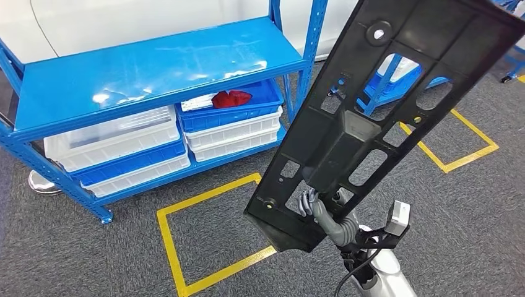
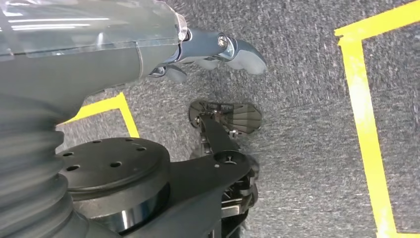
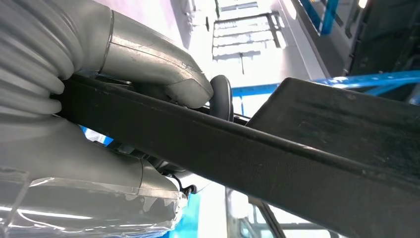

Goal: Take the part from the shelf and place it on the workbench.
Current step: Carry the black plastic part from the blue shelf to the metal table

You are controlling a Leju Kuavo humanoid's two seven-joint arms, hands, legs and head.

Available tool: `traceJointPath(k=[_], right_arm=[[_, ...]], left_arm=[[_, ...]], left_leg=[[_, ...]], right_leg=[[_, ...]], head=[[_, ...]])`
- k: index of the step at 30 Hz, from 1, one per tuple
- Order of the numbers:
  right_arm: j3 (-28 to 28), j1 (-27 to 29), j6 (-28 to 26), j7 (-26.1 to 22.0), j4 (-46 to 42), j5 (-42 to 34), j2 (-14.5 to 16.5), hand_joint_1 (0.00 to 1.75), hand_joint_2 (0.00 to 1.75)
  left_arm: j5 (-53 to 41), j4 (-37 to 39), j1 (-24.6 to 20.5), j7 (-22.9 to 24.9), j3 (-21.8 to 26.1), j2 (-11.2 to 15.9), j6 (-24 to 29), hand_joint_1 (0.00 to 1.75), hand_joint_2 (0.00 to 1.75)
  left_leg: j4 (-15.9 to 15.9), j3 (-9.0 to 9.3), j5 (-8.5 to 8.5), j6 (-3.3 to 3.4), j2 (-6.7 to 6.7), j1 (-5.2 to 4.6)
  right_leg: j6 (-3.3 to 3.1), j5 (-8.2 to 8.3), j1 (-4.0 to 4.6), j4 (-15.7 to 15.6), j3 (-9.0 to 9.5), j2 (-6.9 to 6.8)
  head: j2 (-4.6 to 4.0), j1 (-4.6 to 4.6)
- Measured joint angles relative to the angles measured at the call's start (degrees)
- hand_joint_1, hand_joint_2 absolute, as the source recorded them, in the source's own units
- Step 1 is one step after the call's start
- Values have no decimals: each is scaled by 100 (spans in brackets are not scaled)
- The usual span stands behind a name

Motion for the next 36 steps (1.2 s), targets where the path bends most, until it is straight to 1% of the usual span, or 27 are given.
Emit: traceJointPath(k=[1,2,4,6,7,9,10,11,12,13,15,16,17,19,21,22,23,25,26,27,28,29,31,32,34,35,36], right_arm=[[-17,3,0,1,-27,-4,0,175,175],[-35,11,-1,1,-50,-7,-1,175,175],[-73,50,-5,7,-84,-10,-8,175,175],[-111,88,-21,9,-122,-15,-14,175,175],[-127,104,-39,7,-142,-16,-14,175,175],[-158,159,-70,1,-183,-14,-14,175,175],[-173,203,-80,0,-204,-10,-13,175,175],[-186,249,-87,-2,-227,-4,-13,175,175],[-201,289,-95,-2,-248,2,-13,175,175],[-216,321,-103,-3,-272,6,-13,175,175],[-252,375,-111,-13,-329,9,-14,175,175],[-272,398,-111,-19,-358,12,-15,175,175],[-287,428,-109,-26,-385,16,-17,175,175],[-312,489,-104,-39,-420,31,-27,175,175],[-328,516,-100,-65,-431,55,-40,175,175],[-333,513,-102,-85,-432,74,-45,175,175],[-333,514,-103,-109,-432,93,-47,175,175],[-332,539,-96,-147,-433,126,-50,175,175],[-330,554,-82,-158,-432,133,-50,175,175],[-329,560,-63,-167,-431,137,-50,175,175],[-328,552,-43,-176,-431,137,-49,175,175],[-326,535,-23,-184,-431,135,-48,175,175],[-322,489,2,-184,-431,125,-37,175,175],[-321,471,8,-174,-431,119,-25,175,175],[-320,458,15,-136,-436,112,-5,175,175],[-317,463,20,-113,-448,111,3,175,175],[-314,467,28,-92,-471,107,11,175,175]], left_arm=[[-6,0,-2,10,-7,1,-1,0,175],[-11,0,-3,19,-11,1,-1,0,175],[-25,0,-11,31,-21,3,-3,0,175],[-44,0,-16,39,-27,6,-9,0,175],[-53,0,-12,49,-29,8,-15,0,175],[-67,0,6,74,-32,11,-24,0,175],[-72,0,15,86,-34,13,-27,0,175],[-75,0,20,95,-37,15,-30,0,175],[-83,0,20,101,-42,17,-37,0,175],[-93,0,16,104,-47,20,-48,0,175],[-113,0,7,108,-63,26,-75,0,175],[-116,0,3,111,-70,30,-89,0,175],[-118,0,-1,115,-76,33,-99,0,175],[-121,0,-14,120,-94,34,-114,0,175],[-145,0,-36,116,-123,29,-122,0,175],[-165,0,-46,115,-142,26,-127,0,175],[-187,0,-53,122,-157,26,-131,0,175],[-213,0,-57,165,-176,26,-131,0,175],[-211,0,-58,188,-176,27,-129,0,175],[-200,0,-61,202,-176,27,-127,0,175],[-186,0,-66,202,-176,27,-126,0,175],[-166,0,-70,197,-176,27,-121,0,175],[-137,-1,-71,187,-176,34,-97,0,175],[-126,-1,-64,195,-175,41,-79,0,175],[-123,-2,-37,237,-173,54,-42,0,175],[-121,-2,-22,267,-172,60,-22,0,175],[-119,-2,-2,299,-169,64,-2,0,175]], left_leg=[[-1,1,-2,-21,36,-7],[-6,3,-2,-47,73,-12],[-23,18,-11,-110,124,-9],[154,-38,-160,-168,15,-3],[414,-146,-325,-191,-79,2],[1159,-470,-689,-218,-211,7],[1445,-601,-781,-228,-230,8],[1545,-647,-762,-235,-237,12],[1410,-584,-630,-237,-247,19],[1079,-427,-423,-234,-283,30],[324,-74,-112,-210,-527,64],[108,21,-58,-195,-633,72],[21,55,-64,-171,-698,68],[-12,58,-44,-108,-612,55],[-73,80,0,-28,-486,63],[-100,89,16,2,-417,67],[-107,90,19,17,-352,58],[-107,84,14,27,-219,44],[-106,83,9,24,-155,41],[-105,85,4,18,-93,40],[-105,93,-3,7,-36,39],[-105,106,-13,-8,15,38],[-102,128,-39,-60,93,14],[-102,137,-50,-92,128,4],[-115,162,-65,-163,207,0],[-98,170,-93,-199,200,8],[-23,151,-158,-229,135,17]], right_leg=[[-42,36,35,-198,97,-54],[-73,26,62,-260,111,-63],[-133,67,52,-302,108,27],[-195,128,15,-393,143,111],[-219,154,-3,-425,158,153],[-240,165,8,-431,151,244],[-241,165,10,-422,145,298],[-241,164,12,-410,141,355],[-237,160,11,-393,139,420],[-228,153,9,-372,137,486],[-189,133,9,-306,105,611],[-156,132,4,-277,72,667],[-117,139,-3,-258,37,722],[-36,169,-28,-264,-7,819],[21,92,-30,-152,-71,677],[47,-43,-31,78,-179,539],[72,-222,-35,420,-342,393],[120,-540,-60,1194,-719,274],[135,-564,-72,1375,-808,256],[141,-480,-81,1324,-779,239],[138,-309,-87,1032,-621,205],[122,-115,-87,593,-381,121],[46,98,-40,-113,-2,-62],[2,114,-14,-262,69,-108],[-81,106,15,-295,59,-31],[-116,115,8,-312,64,16],[-153,125,-4,-332,73,65]], head=[[0,0],[0,0],[0,0],[0,0],[0,-1],[0,-1],[0,-1],[0,-1],[0,-1],[0,-1],[0,0],[0,0],[0,-1],[0,-1],[0,0],[0,0],[0,0],[0,0],[0,0],[0,0],[0,0],[0,0],[0,0],[0,0],[0,0],[0,0],[0,0]])
